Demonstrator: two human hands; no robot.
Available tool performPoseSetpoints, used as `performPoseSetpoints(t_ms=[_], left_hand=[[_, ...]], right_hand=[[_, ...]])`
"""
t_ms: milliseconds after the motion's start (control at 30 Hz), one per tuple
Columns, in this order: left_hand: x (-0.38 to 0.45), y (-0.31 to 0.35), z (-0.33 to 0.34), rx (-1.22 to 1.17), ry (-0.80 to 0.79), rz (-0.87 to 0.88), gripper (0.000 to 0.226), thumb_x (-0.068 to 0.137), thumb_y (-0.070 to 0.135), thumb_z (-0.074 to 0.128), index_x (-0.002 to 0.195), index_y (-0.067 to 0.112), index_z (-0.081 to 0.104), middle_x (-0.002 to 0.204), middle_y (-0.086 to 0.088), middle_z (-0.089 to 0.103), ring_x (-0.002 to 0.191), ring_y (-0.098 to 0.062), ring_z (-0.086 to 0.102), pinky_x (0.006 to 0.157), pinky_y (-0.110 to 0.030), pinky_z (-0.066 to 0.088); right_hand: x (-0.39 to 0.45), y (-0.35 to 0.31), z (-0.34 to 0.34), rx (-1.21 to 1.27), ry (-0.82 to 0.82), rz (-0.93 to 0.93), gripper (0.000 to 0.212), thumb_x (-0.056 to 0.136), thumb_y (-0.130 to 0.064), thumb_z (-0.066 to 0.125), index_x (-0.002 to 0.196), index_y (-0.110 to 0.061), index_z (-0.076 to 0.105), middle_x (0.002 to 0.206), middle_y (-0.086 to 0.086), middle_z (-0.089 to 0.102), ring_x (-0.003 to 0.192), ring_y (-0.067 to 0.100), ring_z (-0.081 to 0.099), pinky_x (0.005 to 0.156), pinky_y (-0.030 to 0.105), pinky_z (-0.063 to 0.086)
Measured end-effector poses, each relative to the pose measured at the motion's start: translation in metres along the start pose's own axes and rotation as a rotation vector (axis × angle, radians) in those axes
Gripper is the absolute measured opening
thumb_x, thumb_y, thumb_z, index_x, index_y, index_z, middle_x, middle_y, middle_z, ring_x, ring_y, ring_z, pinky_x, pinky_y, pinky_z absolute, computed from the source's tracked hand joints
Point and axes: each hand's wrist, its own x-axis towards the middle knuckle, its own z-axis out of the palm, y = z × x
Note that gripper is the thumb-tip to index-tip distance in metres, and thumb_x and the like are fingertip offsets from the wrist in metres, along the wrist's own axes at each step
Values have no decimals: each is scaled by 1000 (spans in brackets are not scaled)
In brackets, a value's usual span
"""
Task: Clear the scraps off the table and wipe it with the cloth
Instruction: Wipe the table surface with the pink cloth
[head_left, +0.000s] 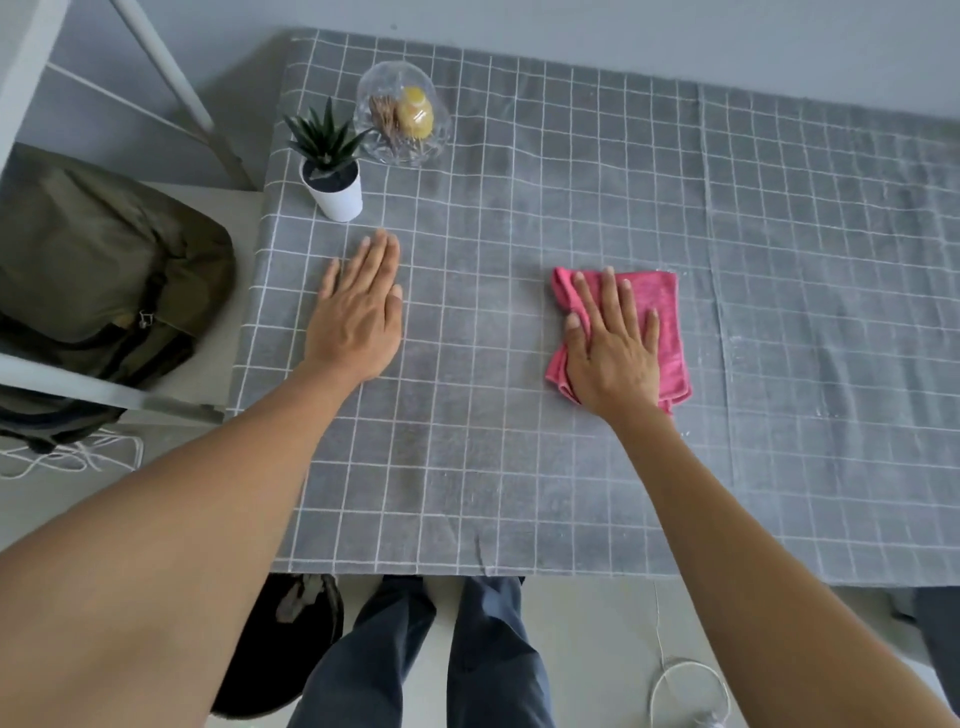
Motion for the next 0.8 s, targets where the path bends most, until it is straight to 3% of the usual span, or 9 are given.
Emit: performPoseSetpoints(t_ms=[133, 333, 533, 667, 800], left_hand=[[2, 23, 3, -41, 3, -59, 53, 103, 26, 17, 152, 14, 2, 160, 0, -1, 147, -13, -4, 120, -41, -5], [21, 103, 18, -105, -10, 45, 52, 103, 28, 18, 152, 15, 5, 160, 1, 0, 147, -12, -4, 118, -38, -8], [20, 112, 28, -41, 44, 45, 52, 103, 27, 20, 152, 17, 7, 160, 3, 3, 147, -12, 1, 118, -39, -5], [21, 112, 30, -27, 44, 31, 52, 103, 29, 18, 152, 19, 4, 160, 5, 1, 147, -11, 0, 118, -38, -5], [20, 112, 32, -22, 48, 24, 55, 99, 32, 11, 152, 19, 3, 160, 5, 1, 147, -10, 0, 119, -38, -5]], right_hand=[[-1, -3, 3, 9, 4, 0, 51, 100, -47, 8, 150, -39, -2, 161, -7, -8, 147, 13, -11, 117, 47, -11], [0, 3, 2, 21, -4, -37, 52, 100, -48, 8, 150, -40, -3, 160, -9, -9, 147, 12, -12, 117, 47, -10], [12, 54, -13, -60, -44, -289, 53, 98, -50, 2, 150, -42, -3, 159, -12, -10, 146, 10, -13, 119, 44, -8], [34, 93, -24, -28, 22, -15, 51, 100, -49, 5, 149, -43, -7, 159, -10, -11, 146, 13, -13, 118, 48, -6], [36, 76, -21, 39, 70, 215, 52, 101, -46, 8, 152, -36, -1, 161, -6, -8, 147, 15, -11, 118, 49, -9]])
